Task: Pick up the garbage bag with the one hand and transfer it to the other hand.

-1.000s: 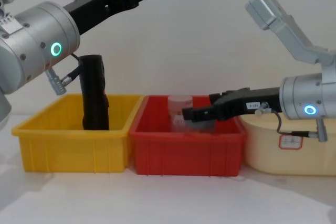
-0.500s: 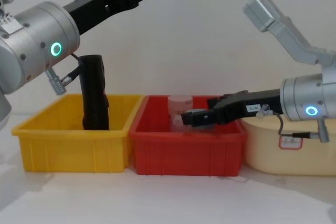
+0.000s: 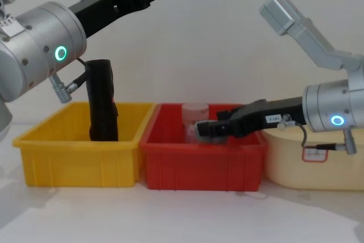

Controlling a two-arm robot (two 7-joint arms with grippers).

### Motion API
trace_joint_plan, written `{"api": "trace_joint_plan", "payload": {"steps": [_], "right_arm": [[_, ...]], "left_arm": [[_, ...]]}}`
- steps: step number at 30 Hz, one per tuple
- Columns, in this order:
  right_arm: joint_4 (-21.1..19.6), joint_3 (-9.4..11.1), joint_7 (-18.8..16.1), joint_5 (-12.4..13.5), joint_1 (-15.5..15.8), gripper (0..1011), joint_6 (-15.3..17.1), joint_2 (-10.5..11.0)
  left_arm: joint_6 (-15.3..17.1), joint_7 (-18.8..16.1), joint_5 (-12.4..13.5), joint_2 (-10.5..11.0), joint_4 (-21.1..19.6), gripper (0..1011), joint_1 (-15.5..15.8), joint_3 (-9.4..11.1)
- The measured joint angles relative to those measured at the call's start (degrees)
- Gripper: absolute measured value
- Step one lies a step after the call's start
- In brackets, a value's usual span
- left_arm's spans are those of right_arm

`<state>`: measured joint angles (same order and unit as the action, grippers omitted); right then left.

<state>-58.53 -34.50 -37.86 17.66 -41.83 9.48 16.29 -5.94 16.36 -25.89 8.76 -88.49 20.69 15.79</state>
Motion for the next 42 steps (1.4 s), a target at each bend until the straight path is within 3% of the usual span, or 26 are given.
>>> {"api": "trace_joint_plan", "payload": {"steps": [11, 20, 34, 42], "right_arm": [[-0.3, 0.0, 0.8, 0.3, 0.2, 653, -0.6, 0.0], [-1.1, 1.3, 2.6, 0.5, 0.4, 653, -2.3, -0.3], [-6.4, 6.4, 7.0, 1.2, 0.8, 653, -5.3, 1.1], [-12.3, 11.3, 10.8, 1.9, 3.1, 653, -5.8, 4.0]], "left_arm": [[0.0, 0.0, 0.0, 0.0, 0.0, 1002, 0.0, 0.0], [0.0, 0.0, 0.0, 0.0, 0.0, 1001, 0.0, 0.0], [0.0, 0.0, 0.0, 0.0, 0.0, 1001, 0.0, 0.0], [0.0, 0.0, 0.0, 0.0, 0.0, 1002, 0.0, 0.0]]}}
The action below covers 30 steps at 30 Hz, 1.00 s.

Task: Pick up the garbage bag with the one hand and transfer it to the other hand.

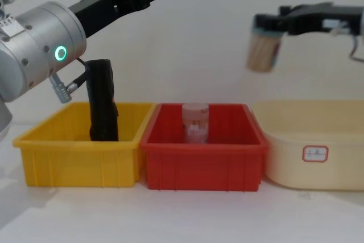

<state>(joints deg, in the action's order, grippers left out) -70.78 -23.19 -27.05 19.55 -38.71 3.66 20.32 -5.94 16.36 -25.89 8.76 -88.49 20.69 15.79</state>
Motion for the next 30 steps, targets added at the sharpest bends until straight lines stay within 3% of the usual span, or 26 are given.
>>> {"api": "trace_joint_plan", "payload": {"steps": [6, 12, 18, 30], "right_arm": [[-4.7, 3.4, 2.2, 0.7, 3.4, 653, 0.9, 2.7], [-7.4, 4.9, 3.0, 1.0, 6.2, 653, 2.3, 4.2], [-8.8, 5.1, 3.0, 1.2, 8.4, 656, 3.4, 5.1], [-9.9, 3.6, 1.8, 1.2, 10.6, 984, 4.7, 5.9]], "left_arm": [[0.0, 0.0, 0.0, 0.0, 0.0, 1002, 0.0, 0.0], [0.0, 0.0, 0.0, 0.0, 0.0, 1001, 0.0, 0.0], [0.0, 0.0, 0.0, 0.0, 0.0, 1002, 0.0, 0.0], [0.0, 0.0, 0.0, 0.0, 0.0, 1001, 0.0, 0.0]]}}
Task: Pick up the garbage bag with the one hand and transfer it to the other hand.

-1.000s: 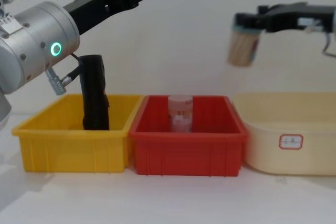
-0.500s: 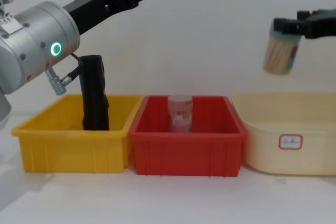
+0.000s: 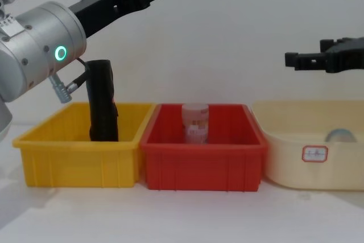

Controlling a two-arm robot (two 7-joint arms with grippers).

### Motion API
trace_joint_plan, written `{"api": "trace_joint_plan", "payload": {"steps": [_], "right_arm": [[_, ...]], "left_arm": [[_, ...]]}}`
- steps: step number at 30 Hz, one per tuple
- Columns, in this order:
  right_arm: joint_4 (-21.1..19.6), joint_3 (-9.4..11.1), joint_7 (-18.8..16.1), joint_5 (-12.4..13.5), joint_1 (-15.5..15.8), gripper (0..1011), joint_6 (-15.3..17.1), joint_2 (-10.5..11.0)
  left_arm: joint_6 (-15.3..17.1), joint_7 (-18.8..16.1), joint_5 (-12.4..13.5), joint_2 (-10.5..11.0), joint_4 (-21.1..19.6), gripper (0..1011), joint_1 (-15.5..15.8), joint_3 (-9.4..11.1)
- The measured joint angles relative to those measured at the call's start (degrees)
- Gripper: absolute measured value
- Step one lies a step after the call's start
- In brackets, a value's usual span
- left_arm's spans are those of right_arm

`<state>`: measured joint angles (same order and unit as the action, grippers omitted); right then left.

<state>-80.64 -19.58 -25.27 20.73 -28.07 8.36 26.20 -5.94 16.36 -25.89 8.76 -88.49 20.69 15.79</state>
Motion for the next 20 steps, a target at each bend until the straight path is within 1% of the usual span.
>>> {"api": "trace_joint_plan", "payload": {"steps": [1, 8, 12, 20], "right_arm": [[-0.1, 0.0, 0.0, 0.0, 0.1, 1001, 0.0, 0.0], [-1.2, 0.1, -0.1, 0.1, 1.0, 1000, -0.3, 0.1], [-3.1, 0.8, 0.3, 0.9, 2.5, 1000, -0.9, 0.3], [-9.6, 2.7, 1.5, 3.2, 7.6, 1000, -1.7, 1.2]], "left_arm": [[0.0, 0.0, 0.0, 0.0, 0.0, 1001, 0.0, 0.0], [0.0, 0.0, 0.0, 0.0, 0.0, 1002, 0.0, 0.0], [0.0, 0.0, 0.0, 0.0, 0.0, 1002, 0.0, 0.0], [0.0, 0.0, 0.0, 0.0, 0.0, 1001, 0.0, 0.0]]}}
